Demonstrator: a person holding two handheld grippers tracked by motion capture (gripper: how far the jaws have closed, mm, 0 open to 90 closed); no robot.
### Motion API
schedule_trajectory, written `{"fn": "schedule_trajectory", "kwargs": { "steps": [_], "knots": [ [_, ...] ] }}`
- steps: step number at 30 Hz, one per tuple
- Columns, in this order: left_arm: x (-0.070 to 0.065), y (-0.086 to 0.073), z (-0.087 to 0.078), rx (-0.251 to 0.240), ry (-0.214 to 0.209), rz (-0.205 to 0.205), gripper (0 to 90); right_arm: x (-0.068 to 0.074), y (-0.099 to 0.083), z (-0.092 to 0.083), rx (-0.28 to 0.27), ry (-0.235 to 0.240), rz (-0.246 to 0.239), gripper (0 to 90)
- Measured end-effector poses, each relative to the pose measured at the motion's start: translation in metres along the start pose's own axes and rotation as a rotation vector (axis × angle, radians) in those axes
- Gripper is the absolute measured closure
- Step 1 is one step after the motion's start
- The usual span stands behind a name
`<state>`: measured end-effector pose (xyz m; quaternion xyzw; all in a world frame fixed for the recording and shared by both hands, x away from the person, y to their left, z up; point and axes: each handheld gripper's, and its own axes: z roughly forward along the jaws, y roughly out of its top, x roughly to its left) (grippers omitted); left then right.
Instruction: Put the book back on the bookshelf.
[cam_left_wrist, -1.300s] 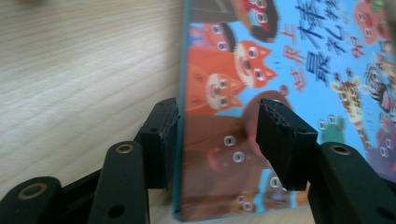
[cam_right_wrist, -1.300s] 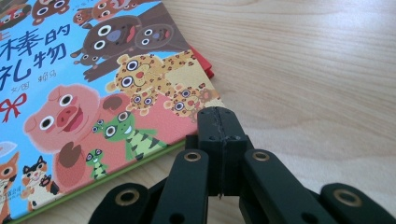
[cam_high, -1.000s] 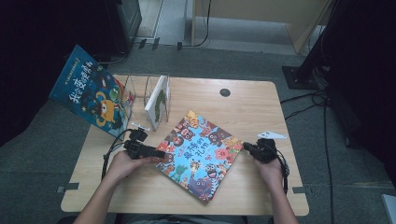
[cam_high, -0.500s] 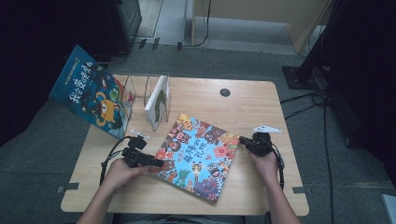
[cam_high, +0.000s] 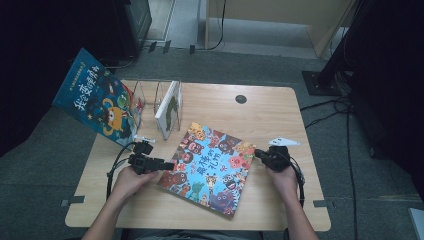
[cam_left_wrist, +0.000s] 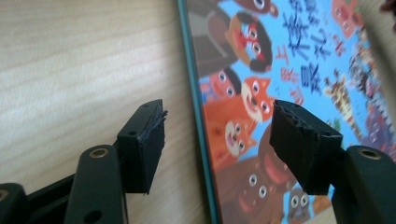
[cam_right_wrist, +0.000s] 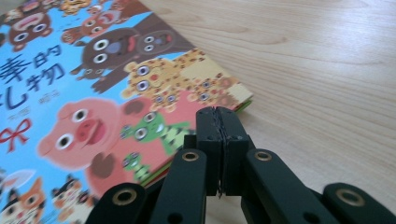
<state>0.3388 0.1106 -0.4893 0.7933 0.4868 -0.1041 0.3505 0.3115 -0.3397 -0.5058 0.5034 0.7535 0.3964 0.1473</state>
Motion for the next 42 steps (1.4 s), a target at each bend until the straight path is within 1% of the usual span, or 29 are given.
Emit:
{"fn": "schedule_trajectory", "kwargs": {
  "steps": [1,5,7,9,10,13,16,19,22,23,25,28,30,31,34,36,39,40,42],
  "knots": [
    [0.000,0.002,0.001,-0.001,-0.003,0.014,39.6,0.002,-0.001,-0.001,-0.001,0.004,0.000,89.4],
    [-0.004,0.011,0.003,0.001,0.010,0.041,40.9,0.012,-0.006,-0.008,0.004,0.025,-0.019,89.5],
    [-0.003,0.014,0.004,0.001,0.008,0.044,40.8,0.017,-0.010,-0.010,0.006,0.036,-0.030,89.5],
    [-0.001,0.017,0.006,0.002,0.004,0.034,40.4,0.022,-0.013,-0.012,0.013,0.049,-0.042,89.5],
    [0.000,0.019,0.007,0.007,-0.005,0.031,40.1,0.025,-0.014,-0.013,0.016,0.055,-0.048,89.6],
    [0.001,0.022,0.011,0.026,-0.009,0.025,39.8,0.031,-0.017,-0.014,0.023,0.067,-0.054,89.8],
    [0.002,0.024,0.015,0.042,-0.018,0.026,39.9,0.033,-0.019,-0.016,0.027,0.071,-0.056,89.8],
    [0.002,0.027,0.019,0.061,-0.015,0.031,39.8,0.034,-0.022,-0.017,0.039,0.076,-0.061,89.8],
    [0.002,0.028,0.025,0.078,-0.021,0.023,39.3,0.036,-0.025,-0.018,0.045,0.088,-0.071,89.8],
    [0.002,0.029,0.025,0.079,-0.026,0.023,39.7,0.037,-0.026,-0.018,0.049,0.091,-0.069,89.9],
    [0.001,0.030,0.026,0.085,-0.023,0.031,39.4,0.038,-0.027,-0.019,0.051,0.096,-0.075,90.0],
    [0.000,0.031,0.028,0.088,-0.033,0.022,39.3,0.040,-0.028,-0.020,0.053,0.103,-0.079,90.0],
    [-0.001,0.031,0.029,0.099,-0.040,0.030,39.4,0.040,-0.028,-0.021,0.055,0.111,-0.081,90.0],
    [-0.002,0.032,0.030,0.104,-0.040,0.036,39.5,0.040,-0.029,-0.021,0.053,0.114,-0.082,90.0],
    [-0.003,0.033,0.030,0.109,-0.037,0.036,39.0,0.041,-0.029,-0.021,0.048,0.124,-0.094,90.0],
    [-0.002,0.034,0.031,0.113,-0.040,0.026,39.6,0.041,-0.028,-0.022,0.048,0.133,-0.102,90.0],
    [-0.005,0.035,0.032,0.125,-0.029,0.037,38.0,0.042,-0.029,-0.022,0.049,0.138,-0.102,90.0],
    [-0.006,0.036,0.032,0.123,-0.030,0.027,36.9,0.042,-0.029,-0.022,0.049,0.139,-0.102,90.0],
    [-0.007,0.037,0.033,0.127,-0.024,0.020,36.7,0.041,-0.029,-0.022,0.045,0.140,-0.097,90.0]
  ]
}}
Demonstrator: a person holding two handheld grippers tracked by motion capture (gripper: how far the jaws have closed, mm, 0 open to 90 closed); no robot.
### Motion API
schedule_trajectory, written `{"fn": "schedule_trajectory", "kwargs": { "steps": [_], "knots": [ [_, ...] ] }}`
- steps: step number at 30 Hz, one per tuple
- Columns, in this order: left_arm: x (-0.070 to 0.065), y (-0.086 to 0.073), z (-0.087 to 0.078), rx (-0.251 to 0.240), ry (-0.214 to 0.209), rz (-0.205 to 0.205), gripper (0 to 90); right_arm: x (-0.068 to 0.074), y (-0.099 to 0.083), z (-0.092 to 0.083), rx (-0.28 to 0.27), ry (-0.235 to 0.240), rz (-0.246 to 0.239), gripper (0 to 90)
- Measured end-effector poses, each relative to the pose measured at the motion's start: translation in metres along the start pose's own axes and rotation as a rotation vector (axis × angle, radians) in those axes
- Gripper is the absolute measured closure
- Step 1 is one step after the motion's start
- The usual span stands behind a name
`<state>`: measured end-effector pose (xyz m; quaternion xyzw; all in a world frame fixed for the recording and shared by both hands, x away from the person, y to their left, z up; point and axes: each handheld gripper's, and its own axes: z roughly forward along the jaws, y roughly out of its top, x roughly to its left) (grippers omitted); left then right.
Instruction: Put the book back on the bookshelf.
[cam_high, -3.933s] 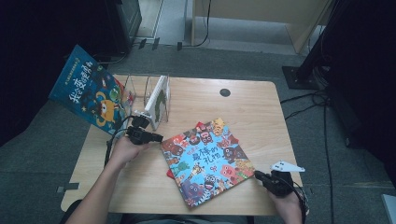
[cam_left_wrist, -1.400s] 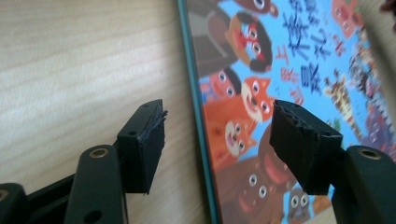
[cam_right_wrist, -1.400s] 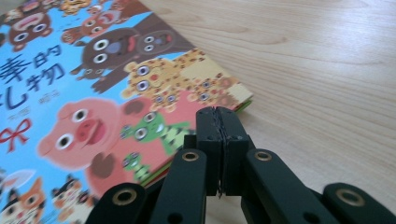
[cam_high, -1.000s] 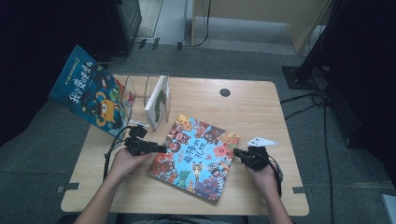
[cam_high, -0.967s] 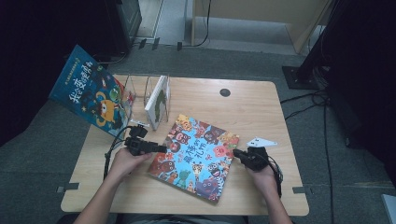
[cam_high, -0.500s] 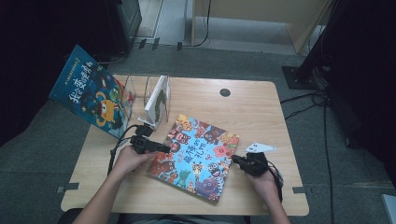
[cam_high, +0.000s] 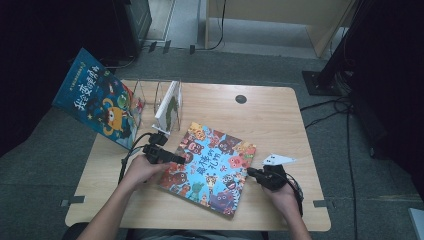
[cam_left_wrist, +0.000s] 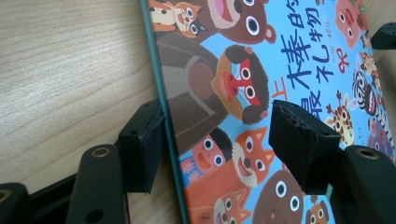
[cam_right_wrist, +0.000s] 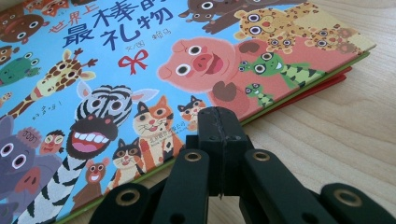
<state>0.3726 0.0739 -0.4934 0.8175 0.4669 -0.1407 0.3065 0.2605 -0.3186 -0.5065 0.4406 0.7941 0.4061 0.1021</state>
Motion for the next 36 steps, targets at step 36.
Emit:
{"fn": "schedule_trajectory", "kwargs": {
  "steps": [36],
  "knots": [
    [-0.054,0.067,-0.069,0.070,-0.118,-0.027,65.7,-0.003,0.013,0.024,-0.027,0.083,0.006,90.0]
  ]
}}
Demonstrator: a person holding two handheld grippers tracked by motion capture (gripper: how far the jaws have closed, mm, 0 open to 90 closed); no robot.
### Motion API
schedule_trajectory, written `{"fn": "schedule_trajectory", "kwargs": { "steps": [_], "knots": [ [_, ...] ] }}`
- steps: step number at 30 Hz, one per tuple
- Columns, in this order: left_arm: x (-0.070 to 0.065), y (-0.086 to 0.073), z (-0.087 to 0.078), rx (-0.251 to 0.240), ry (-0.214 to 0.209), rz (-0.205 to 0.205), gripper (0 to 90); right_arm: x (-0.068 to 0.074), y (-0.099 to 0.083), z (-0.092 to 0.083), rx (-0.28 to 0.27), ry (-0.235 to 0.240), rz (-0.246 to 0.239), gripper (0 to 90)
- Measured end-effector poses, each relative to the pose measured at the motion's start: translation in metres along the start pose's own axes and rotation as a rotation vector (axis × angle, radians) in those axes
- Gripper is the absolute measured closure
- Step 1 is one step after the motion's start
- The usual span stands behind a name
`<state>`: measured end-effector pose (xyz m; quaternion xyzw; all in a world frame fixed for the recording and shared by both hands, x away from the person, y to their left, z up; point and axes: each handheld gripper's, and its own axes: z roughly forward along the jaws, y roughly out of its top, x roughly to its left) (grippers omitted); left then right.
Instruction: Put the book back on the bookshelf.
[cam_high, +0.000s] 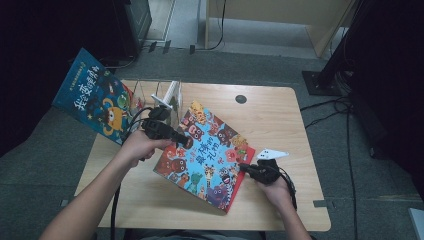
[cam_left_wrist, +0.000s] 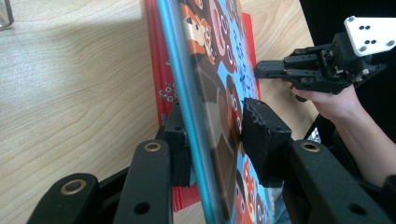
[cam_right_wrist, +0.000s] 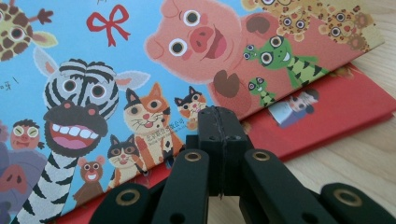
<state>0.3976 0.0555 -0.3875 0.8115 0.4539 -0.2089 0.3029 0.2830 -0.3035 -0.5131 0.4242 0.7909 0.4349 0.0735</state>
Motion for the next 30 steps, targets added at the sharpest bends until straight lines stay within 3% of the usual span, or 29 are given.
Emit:
{"fn": "schedule_trajectory", "kwargs": {
  "steps": [3,6,7,10,12,15,20,24,30],
  "knots": [
    [-0.011,0.008,0.006,0.046,-0.009,0.028,68.3,0.003,0.004,0.006,0.001,0.002,-0.022,90.0],
    [-0.016,0.013,0.000,0.031,-0.071,0.028,75.6,0.007,0.007,0.010,0.009,-0.031,-0.070,82.7],
    [-0.019,0.016,-0.001,0.045,-0.060,0.038,76.4,0.006,0.008,0.010,0.012,-0.027,-0.079,80.5],
    [-0.024,0.022,-0.006,0.062,-0.042,0.017,77.7,0.004,0.012,0.008,0.038,-0.029,-0.079,78.2],
    [-0.030,0.027,-0.012,0.090,-0.017,0.020,78.9,0.001,0.014,0.003,0.006,-0.038,-0.063,78.2],
    [-0.038,0.033,-0.021,0.095,0.011,0.020,80.5,-0.002,0.014,-0.003,-0.015,-0.050,-0.052,78.0],
    [-0.052,0.032,-0.033,0.131,0.068,0.057,80.9,-0.003,0.013,-0.006,-0.014,-0.058,-0.058,77.7],
    [-0.061,0.024,-0.047,0.125,0.106,0.094,80.8,-0.002,0.016,-0.005,-0.018,-0.054,-0.062,77.7],
    [-0.062,0.002,-0.078,0.046,0.117,0.089,81.0,0.002,0.019,0.002,-0.025,-0.044,-0.083,72.3]
  ]
}}
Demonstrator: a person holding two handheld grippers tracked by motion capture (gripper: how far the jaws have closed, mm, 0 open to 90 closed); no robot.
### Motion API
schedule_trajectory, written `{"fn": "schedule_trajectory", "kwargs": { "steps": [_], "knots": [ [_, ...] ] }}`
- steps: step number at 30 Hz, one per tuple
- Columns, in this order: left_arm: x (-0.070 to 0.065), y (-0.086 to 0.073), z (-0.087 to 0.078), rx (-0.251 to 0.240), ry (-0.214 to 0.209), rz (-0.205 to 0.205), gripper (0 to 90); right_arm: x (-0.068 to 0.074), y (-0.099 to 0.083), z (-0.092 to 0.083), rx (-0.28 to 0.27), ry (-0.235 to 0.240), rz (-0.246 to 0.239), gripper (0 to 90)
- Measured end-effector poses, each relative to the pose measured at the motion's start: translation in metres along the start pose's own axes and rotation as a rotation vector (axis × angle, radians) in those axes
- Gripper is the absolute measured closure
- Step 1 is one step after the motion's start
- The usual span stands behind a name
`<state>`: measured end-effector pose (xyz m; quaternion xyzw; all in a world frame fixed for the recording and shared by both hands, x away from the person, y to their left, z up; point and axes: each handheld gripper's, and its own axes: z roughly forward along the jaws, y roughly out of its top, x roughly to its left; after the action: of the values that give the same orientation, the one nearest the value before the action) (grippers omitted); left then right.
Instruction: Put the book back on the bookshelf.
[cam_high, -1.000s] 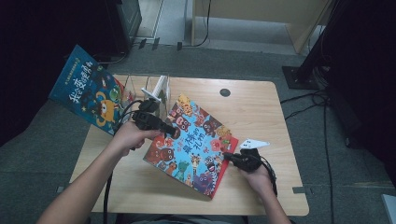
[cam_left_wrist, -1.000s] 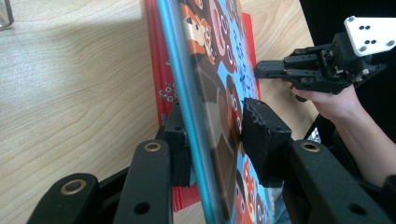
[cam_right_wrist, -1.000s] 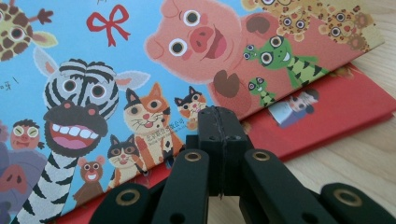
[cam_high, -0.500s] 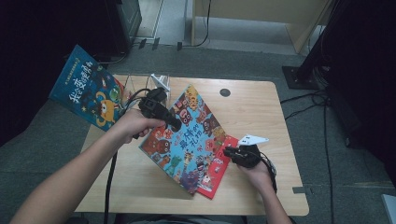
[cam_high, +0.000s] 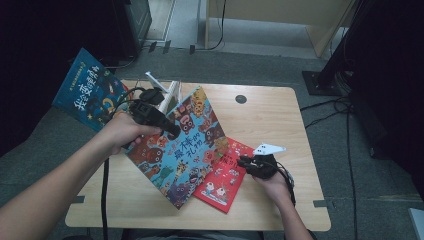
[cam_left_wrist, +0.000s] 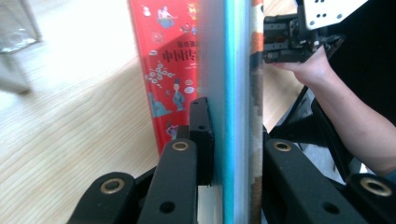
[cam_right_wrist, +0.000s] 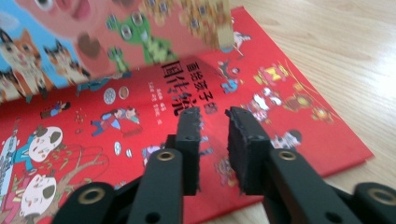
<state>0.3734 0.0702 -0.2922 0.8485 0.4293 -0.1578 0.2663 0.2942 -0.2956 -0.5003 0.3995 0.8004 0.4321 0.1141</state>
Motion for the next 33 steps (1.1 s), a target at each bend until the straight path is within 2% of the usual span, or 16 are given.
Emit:
{"fn": "schedule_trajectory", "kwargs": {
  "steps": [3,6,12,17,19,25,30,33],
  "knots": [
    [0.004,-0.012,-0.015,-0.024,0.019,-0.027,80.9,0.001,0.002,0.004,-0.010,-0.014,-0.009,63.5],
    [0.012,-0.023,-0.026,-0.039,0.022,-0.052,81.0,0.002,0.006,0.010,0.016,-0.028,-0.023,60.1],
    [0.029,-0.049,-0.048,-0.086,0.061,-0.113,80.8,0.003,0.012,0.020,0.016,-0.021,-0.043,60.0],
    [0.043,-0.072,-0.065,-0.130,0.072,-0.169,80.8,0.003,0.013,0.026,0.012,-0.016,-0.050,59.2],
    [0.045,-0.079,-0.070,-0.135,0.079,-0.178,80.7,0.002,0.016,0.030,0.040,-0.015,-0.047,56.6],
    [0.055,-0.101,-0.086,-0.179,0.092,-0.225,80.5,0.003,0.019,0.038,0.067,-0.029,-0.085,55.0],
    [0.063,-0.119,-0.100,-0.200,0.094,-0.267,80.6,0.002,0.019,0.040,0.064,-0.031,-0.091,55.0],
    [0.068,-0.132,-0.110,-0.212,0.115,-0.295,80.5,0.001,0.019,0.040,0.060,-0.032,-0.093,55.1]
  ]
}}
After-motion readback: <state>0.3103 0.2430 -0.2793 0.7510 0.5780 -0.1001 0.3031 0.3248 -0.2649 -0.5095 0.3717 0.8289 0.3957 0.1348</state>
